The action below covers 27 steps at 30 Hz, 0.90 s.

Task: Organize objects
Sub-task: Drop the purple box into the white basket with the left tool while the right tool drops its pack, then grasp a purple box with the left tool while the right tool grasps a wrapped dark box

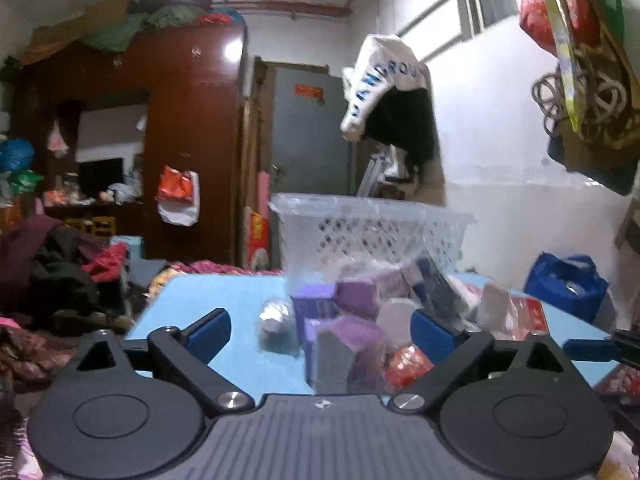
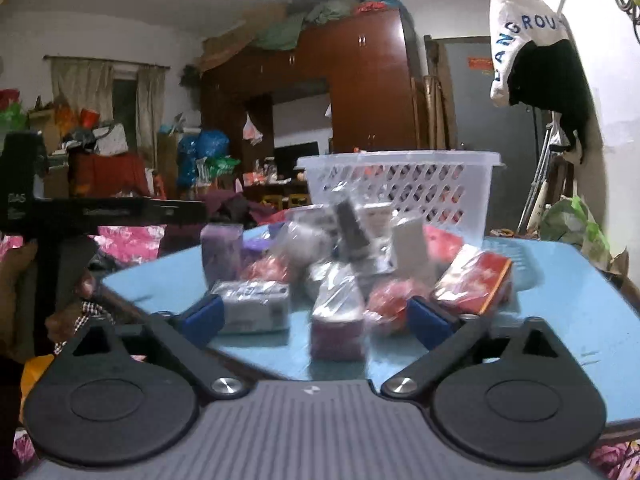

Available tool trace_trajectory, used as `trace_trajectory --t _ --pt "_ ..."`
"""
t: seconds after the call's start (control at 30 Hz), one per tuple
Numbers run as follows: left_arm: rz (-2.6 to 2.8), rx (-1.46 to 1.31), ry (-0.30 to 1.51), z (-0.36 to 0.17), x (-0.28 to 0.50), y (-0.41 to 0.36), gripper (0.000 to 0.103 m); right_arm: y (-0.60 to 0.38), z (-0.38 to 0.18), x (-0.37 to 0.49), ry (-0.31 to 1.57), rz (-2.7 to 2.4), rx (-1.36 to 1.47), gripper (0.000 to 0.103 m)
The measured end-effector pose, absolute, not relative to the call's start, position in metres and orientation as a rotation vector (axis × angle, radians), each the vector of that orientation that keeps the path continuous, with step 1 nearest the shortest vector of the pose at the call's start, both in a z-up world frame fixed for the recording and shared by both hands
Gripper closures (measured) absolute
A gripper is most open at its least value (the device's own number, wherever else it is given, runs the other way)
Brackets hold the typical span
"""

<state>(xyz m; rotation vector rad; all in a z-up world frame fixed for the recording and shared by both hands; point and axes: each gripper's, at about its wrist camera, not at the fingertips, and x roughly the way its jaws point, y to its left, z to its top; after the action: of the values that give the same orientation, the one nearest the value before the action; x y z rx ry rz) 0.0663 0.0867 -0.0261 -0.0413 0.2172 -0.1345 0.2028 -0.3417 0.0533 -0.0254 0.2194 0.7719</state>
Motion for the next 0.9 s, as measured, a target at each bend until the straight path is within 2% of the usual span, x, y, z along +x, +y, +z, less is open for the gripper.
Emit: trace_trajectory --t 0.1,0.13,0.23,0.33,0.47,0.5,0.53,0.57,0.9 --pt "-0.156 -0.036 0.234 -0.032 0.076 0.082 0.008 -0.341 0.055 0.208 0.230 0.766 -0.008 0.018" --pt "-0.157 -0.028 0.234 -0.034 0.078 0.080 0.010 -0.341 0.055 0.211 0.236 0.756 -0.007 0.026" --pt "-0.147 -0.028 0.246 -0.044 0.078 0.081 0.021 -0.342 0.050 0.209 0.245 0.735 -0.010 0.039" --pt "-0.148 -0.022 0.261 -0.049 0.081 0.079 0.024 -0.339 0.043 0.209 0.267 0.729 -0.021 0.041" --pt "-0.148 -0.003 0.267 -0.057 0.083 0.076 0.031 -0.342 0.040 0.207 0.261 0.747 -0.010 0.050" --pt "-0.152 -0.003 0.268 -0.058 0.083 0.076 0.035 -0.342 0.040 0.207 0.265 0.745 -0.015 0.054" --pt "-0.153 0.001 0.272 -0.059 0.084 0.075 0.049 -0.342 0.039 0.208 0.271 0.744 -0.017 0.059" --pt "-0.154 0.000 0.271 -0.059 0.083 0.075 0.053 -0.343 0.039 0.209 0.277 0.746 -0.014 0.061" --pt "-0.122 0.008 0.215 -0.055 0.064 0.077 0.053 -0.345 0.043 0.203 0.244 0.741 -0.032 0.065"
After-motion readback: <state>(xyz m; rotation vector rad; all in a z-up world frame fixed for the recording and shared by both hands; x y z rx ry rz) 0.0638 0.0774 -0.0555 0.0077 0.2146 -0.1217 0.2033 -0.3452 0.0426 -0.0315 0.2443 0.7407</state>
